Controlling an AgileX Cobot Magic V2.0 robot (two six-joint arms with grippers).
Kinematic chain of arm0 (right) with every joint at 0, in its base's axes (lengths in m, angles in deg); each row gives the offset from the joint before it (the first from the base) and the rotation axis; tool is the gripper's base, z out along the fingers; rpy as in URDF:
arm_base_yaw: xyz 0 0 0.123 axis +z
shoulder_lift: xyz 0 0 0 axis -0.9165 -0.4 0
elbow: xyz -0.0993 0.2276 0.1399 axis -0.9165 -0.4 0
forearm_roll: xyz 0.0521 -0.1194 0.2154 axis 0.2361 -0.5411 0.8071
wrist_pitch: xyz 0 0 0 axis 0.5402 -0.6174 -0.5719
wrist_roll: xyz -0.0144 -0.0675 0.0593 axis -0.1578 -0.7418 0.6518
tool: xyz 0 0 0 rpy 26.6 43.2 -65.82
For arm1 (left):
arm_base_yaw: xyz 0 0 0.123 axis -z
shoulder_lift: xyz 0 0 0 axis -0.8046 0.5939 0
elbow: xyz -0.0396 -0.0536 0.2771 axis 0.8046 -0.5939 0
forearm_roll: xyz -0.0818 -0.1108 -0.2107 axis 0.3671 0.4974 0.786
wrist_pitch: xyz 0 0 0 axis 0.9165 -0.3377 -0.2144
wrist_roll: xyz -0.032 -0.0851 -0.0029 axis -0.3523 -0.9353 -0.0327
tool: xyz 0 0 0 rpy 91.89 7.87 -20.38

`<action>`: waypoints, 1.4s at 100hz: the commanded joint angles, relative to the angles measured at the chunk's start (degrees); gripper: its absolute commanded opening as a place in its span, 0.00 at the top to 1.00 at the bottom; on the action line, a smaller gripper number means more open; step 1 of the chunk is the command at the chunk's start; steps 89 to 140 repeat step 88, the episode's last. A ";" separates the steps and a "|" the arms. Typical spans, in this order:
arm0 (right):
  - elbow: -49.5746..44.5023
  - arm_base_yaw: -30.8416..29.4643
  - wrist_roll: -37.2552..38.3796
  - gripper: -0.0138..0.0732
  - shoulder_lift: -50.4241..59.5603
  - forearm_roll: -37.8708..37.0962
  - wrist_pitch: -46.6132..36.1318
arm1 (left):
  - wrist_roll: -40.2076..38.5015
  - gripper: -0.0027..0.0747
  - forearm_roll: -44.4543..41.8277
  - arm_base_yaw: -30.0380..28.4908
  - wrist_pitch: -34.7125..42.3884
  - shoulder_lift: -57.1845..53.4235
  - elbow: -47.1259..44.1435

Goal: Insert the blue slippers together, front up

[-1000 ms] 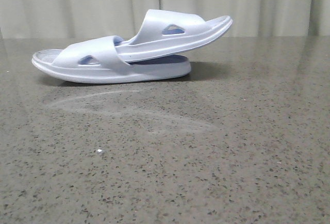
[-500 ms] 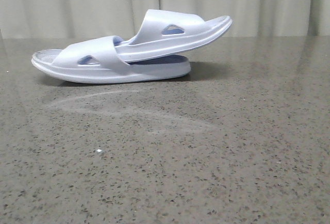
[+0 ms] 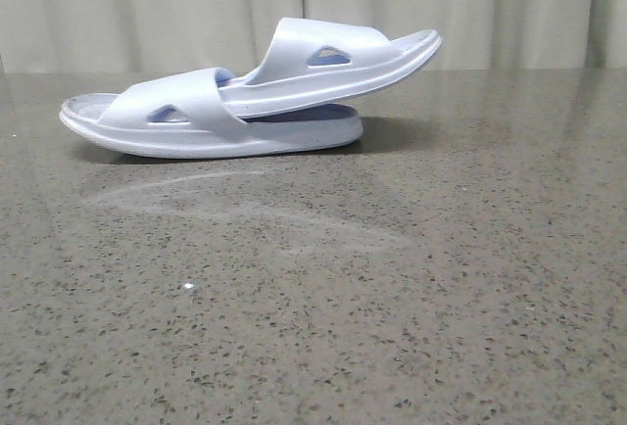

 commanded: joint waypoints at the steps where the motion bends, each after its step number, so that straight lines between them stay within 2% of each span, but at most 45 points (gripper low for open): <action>1: -1.11 -0.07 0.39 0.93 3.71 -1.45 -1.00 | -0.54 0.95 0.45 -0.15 4.51 -1.71 -0.59; 26: -1.11 -1.91 0.39 0.93 5.96 -2.37 7.18 | -0.54 0.95 0.45 -0.15 4.51 -1.71 -0.59; 140: -1.11 -1.91 0.39 0.93 5.96 -2.37 7.10 | -0.54 0.95 0.45 -0.15 4.51 -1.71 -0.59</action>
